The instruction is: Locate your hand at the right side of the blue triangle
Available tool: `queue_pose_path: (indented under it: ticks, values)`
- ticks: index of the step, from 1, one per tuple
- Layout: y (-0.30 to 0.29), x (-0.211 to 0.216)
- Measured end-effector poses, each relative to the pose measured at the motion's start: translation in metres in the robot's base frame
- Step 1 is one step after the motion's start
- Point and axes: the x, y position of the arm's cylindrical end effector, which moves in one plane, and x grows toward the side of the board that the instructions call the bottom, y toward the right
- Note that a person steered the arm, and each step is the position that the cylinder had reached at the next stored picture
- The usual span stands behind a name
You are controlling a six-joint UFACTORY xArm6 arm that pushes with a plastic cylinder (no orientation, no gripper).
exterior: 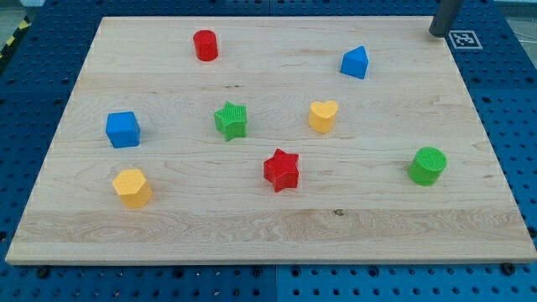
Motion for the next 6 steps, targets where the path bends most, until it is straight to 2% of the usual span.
queue_pose_path:
  ticks: [1, 3, 6]
  values:
    - [0.0, 0.0]
    - [-0.032, 0.026]
    - [-0.033, 0.107]
